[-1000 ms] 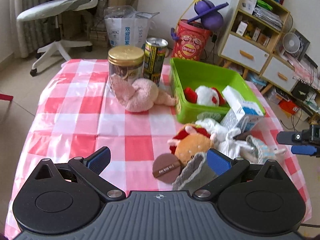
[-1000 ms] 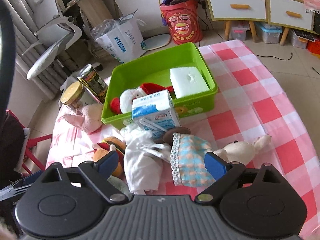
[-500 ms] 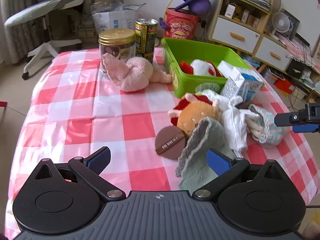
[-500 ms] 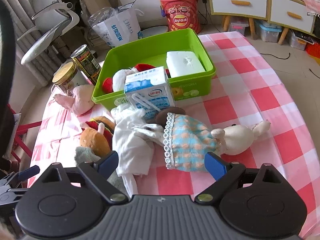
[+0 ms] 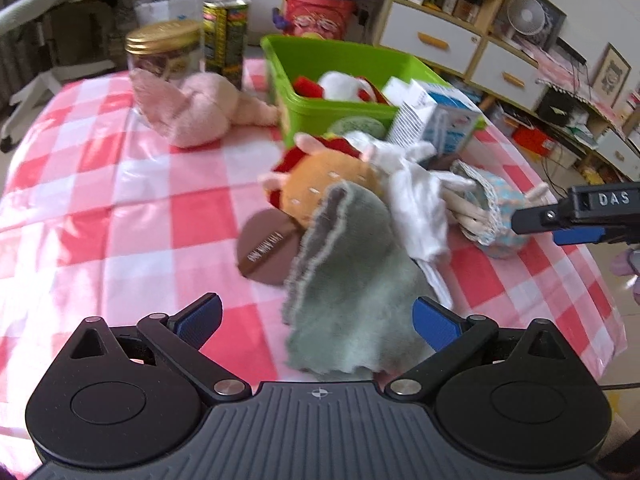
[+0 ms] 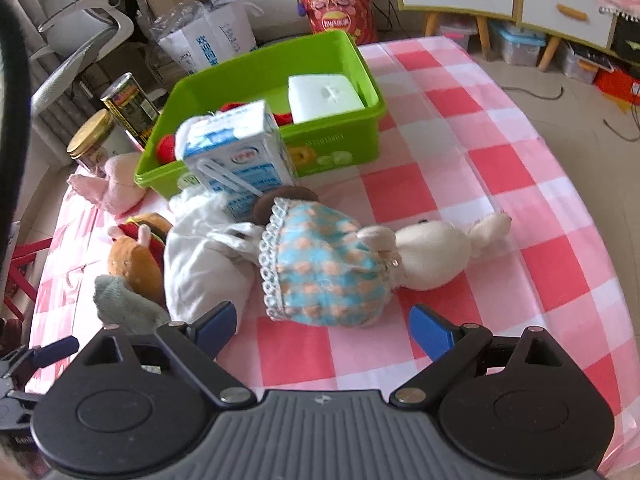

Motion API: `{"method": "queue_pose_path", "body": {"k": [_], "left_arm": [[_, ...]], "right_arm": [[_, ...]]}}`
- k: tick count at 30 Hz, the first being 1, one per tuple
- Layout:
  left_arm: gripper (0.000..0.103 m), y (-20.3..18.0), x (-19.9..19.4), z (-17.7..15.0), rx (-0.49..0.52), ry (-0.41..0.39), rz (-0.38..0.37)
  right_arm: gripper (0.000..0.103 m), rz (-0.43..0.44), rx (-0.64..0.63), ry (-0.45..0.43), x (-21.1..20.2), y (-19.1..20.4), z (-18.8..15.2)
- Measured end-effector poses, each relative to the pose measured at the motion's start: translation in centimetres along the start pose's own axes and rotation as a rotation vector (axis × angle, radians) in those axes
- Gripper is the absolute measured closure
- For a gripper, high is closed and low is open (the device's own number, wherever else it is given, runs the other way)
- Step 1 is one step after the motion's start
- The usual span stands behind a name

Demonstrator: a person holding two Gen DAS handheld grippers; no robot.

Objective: Organize soft objects
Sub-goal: 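Grasp the green towel with the left tool while the right tool grasps the bunny doll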

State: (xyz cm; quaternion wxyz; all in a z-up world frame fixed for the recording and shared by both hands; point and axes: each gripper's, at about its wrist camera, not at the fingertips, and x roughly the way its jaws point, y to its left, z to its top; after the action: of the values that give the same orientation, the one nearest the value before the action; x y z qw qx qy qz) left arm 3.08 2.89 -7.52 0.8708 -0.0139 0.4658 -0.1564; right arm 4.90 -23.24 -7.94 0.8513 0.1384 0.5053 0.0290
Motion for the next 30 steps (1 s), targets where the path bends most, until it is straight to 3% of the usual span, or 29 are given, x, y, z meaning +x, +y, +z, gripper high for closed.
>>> {"method": "queue_pose_path", "body": {"k": [5, 11, 13, 17, 23, 25, 30], "left_arm": [[0.010, -1.4, 0.7, -0.5, 0.036, 0.020, -0.044], [0.028, -2.8, 1.0, -0.9, 0.093, 0.012, -0.074], [0.037, -3.1, 1.2, -0.8, 0.106, 0.008, -0.072], [0.045, -3.6, 2.1, -0.8, 0.133, 0.018, -0.044], [0.065, -4.1, 3.0, -0.9, 0.163, 0.037, 0.017], [0.079, -4.1, 2.9, -0.7, 0.157, 0.042, 0.027], [0.091, -3.6, 2.3, -0.2, 0.105, 0.059, 0.009]], "right_arm": [[0.032, 0.012, 0.030, 0.001, 0.0, -0.6, 0.1], [0.032, 0.026, 0.049, -0.007, 0.3, -0.8, 0.4], [0.032, 0.039, 0.059, -0.015, 0.4, -0.9, 0.5], [0.033, 0.053, 0.103, -0.040, 0.9, -1.3, 0.9], [0.043, 0.010, 0.116, -0.017, 2.9, -1.9, 1.4], [0.052, 0.005, 0.112, 0.001, 3.6, -2.1, 1.4], [0.069, 0.001, 0.107, 0.029, 5.0, -2.1, 1.3]]}}
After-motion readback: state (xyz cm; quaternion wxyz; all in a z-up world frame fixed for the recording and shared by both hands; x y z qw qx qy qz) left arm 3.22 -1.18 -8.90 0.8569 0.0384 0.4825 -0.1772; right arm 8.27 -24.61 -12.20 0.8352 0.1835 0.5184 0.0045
